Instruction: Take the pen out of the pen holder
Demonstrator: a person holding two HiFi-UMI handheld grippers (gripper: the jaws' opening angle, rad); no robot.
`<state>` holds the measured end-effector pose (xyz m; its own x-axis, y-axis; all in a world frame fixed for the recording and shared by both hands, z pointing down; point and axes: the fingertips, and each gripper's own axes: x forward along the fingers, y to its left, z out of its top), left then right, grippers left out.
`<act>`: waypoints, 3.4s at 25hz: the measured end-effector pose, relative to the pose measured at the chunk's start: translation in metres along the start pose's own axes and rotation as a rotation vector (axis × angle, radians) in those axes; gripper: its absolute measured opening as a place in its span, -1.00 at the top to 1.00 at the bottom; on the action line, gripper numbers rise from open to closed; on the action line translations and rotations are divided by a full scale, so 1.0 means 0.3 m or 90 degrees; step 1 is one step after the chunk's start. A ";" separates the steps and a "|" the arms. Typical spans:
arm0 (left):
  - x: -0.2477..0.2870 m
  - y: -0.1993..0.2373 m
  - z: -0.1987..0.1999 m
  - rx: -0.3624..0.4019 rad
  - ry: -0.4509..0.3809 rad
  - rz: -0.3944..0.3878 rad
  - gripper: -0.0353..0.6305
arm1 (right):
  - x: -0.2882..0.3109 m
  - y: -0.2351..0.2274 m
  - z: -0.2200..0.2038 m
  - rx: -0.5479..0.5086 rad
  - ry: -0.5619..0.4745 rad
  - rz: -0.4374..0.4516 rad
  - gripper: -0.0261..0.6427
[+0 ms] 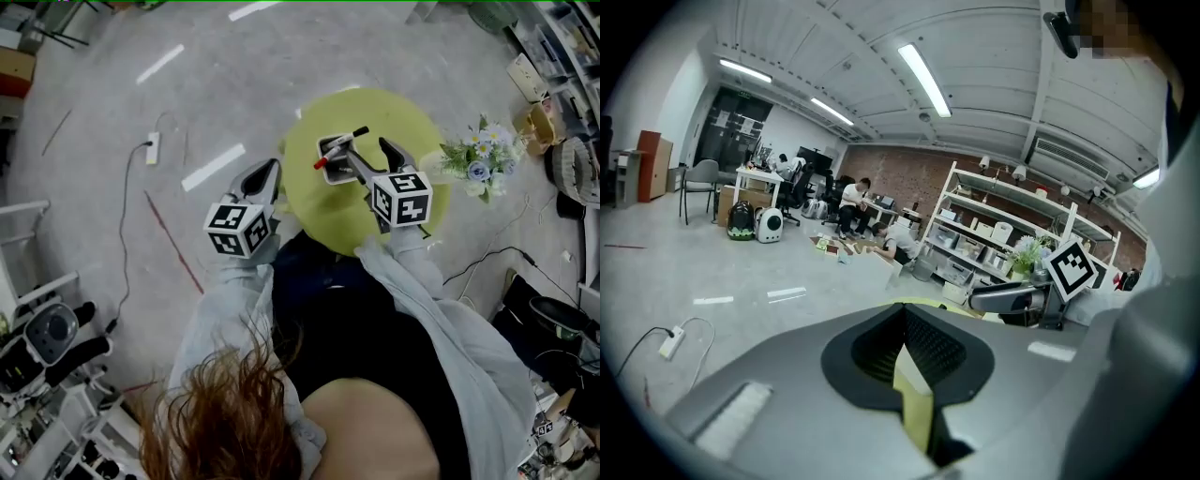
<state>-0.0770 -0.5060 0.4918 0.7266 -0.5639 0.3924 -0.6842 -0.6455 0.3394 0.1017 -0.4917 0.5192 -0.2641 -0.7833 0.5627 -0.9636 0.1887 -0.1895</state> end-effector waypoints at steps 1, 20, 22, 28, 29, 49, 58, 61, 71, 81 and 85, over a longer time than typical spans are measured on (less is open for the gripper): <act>-0.004 0.024 -0.005 -0.003 0.004 -0.003 0.85 | 0.020 0.010 -0.001 0.004 0.006 -0.005 -0.02; 0.195 0.098 -0.026 -0.033 0.073 -0.041 0.85 | 0.253 -0.166 -0.087 0.160 0.129 -0.010 0.05; 0.198 0.100 -0.035 -0.039 0.077 -0.042 0.85 | 0.269 -0.172 -0.108 0.175 0.149 0.000 0.09; 0.195 0.111 -0.068 -0.061 0.085 -0.035 0.85 | 0.292 -0.165 -0.141 0.252 0.168 0.031 0.53; 0.192 0.111 -0.070 -0.065 0.083 -0.034 0.85 | 0.292 -0.164 -0.137 0.257 0.161 0.035 0.55; 0.116 0.074 -0.073 -0.050 0.047 -0.006 0.85 | 0.205 -0.049 0.005 0.115 0.063 0.084 0.70; 0.045 -0.022 -0.085 -0.039 0.014 0.007 0.85 | 0.058 0.004 0.084 0.038 -0.011 0.091 0.70; 0.019 -0.058 -0.085 -0.032 0.000 0.013 0.85 | -0.001 0.019 0.109 0.011 -0.036 0.093 0.70; -0.081 -0.199 -0.073 0.000 -0.045 0.044 0.85 | -0.271 0.049 0.207 -0.079 -0.131 0.097 0.70; -0.209 -0.361 -0.064 0.057 -0.081 0.079 0.85 | -0.548 0.055 0.218 -0.160 -0.222 0.067 0.70; -0.255 -0.443 -0.082 0.065 -0.095 0.083 0.85 | -0.628 0.060 0.166 -0.210 -0.229 0.051 0.70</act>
<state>-0.0432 -0.3645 0.4377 0.6391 -0.7106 0.2942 -0.7683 -0.6071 0.2027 0.1362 -0.3702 0.3696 -0.3625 -0.9024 0.2328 -0.9181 0.3887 0.0771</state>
